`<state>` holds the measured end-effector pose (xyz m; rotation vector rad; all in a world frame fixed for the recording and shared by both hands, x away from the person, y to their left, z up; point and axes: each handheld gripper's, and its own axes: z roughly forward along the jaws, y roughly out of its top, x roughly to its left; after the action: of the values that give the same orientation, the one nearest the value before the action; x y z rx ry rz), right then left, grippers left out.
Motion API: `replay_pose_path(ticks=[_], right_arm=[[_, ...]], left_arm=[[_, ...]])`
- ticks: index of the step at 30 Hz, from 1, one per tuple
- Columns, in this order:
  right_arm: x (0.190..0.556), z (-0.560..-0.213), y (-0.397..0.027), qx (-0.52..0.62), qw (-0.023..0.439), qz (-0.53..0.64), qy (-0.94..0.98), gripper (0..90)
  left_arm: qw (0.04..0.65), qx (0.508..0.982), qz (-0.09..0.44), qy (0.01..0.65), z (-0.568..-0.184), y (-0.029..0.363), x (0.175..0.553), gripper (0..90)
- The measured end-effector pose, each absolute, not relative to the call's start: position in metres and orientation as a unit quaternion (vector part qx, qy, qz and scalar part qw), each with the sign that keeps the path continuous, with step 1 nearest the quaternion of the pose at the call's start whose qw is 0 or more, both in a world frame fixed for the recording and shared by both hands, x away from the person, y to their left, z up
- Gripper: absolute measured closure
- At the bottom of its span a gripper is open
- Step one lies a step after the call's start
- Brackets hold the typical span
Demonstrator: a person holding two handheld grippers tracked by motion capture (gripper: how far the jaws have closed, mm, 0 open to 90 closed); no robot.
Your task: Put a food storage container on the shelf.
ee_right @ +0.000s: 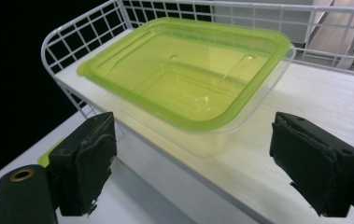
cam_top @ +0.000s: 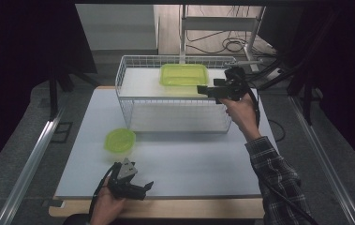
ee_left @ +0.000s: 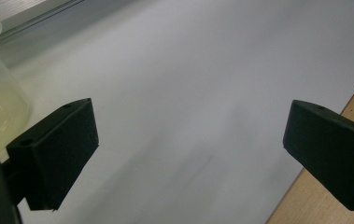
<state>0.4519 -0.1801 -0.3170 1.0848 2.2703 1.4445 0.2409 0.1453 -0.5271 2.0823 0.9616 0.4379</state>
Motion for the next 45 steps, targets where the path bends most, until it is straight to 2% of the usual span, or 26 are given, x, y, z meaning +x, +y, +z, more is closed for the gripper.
replay_pose_path(ticks=[21, 31, 45], right_arm=[[0.408, -0.332, -0.178, 0.311, 0.143, 0.480, 0.808, 6.7], [0.387, -0.357, -0.184, 0.294, 0.147, 0.471, 0.818, 0.8], [0.363, -0.393, -0.202, 0.298, 0.137, 0.477, 0.815, 0.2]], left_arm=[[0.389, 0.824, 0.176, 0.372, -0.525, 0.144, 0.240, 3.2], [0.386, 0.825, 0.176, 0.374, -0.525, 0.143, 0.240, 3.1], [0.381, 0.826, 0.182, 0.373, -0.526, 0.144, 0.240, 3.0]])
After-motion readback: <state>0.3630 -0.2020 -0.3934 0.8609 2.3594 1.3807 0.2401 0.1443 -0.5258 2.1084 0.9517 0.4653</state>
